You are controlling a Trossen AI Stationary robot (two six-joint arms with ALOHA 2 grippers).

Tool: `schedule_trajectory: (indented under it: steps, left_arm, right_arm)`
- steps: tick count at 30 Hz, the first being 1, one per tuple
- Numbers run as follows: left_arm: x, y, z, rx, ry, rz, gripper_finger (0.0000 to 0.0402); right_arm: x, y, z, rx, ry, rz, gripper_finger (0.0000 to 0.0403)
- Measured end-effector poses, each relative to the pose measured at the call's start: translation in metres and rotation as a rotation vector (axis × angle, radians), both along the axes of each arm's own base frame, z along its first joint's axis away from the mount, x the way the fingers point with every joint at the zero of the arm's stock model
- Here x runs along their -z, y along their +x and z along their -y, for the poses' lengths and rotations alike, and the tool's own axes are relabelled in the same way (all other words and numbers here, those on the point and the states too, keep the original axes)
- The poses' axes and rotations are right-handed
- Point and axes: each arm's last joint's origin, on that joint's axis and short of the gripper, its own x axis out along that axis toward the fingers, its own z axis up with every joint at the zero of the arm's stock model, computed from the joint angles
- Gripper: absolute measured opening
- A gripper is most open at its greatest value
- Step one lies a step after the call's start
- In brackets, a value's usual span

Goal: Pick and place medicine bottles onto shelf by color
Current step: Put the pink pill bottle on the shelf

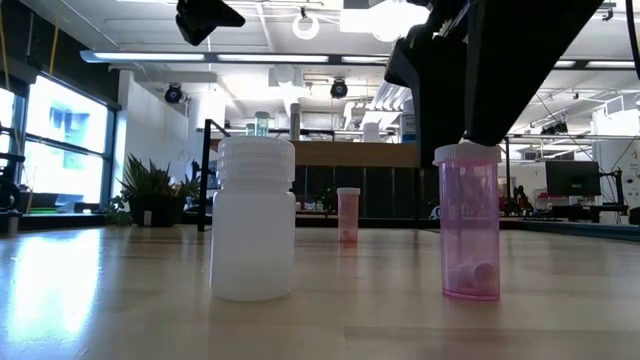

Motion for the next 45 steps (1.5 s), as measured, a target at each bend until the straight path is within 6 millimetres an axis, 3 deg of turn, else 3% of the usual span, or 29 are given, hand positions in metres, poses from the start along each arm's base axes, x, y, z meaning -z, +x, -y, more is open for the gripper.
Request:
schedule_trajectory:
  steps: [13,32,45]
  left_arm:
    - [0.0000,0.0000,-0.0001,0.000,0.000,0.000,0.0218]
    - [0.0001,0.0000,-0.0001,0.000,0.001,-0.001,0.0218]
    - [0.0002,-0.0001,-0.0001,0.000,0.001,-0.003,0.0218]
  right_arm:
    - [0.0005,-0.0015,0.0014,0.027,-0.022,-0.011,0.0190]
    - [0.0094,0.0011,-0.0018,0.038,0.019,-0.039,0.0178]
    - [0.0094,0.0011,-0.0018,0.037,0.019,-0.039,0.0097]
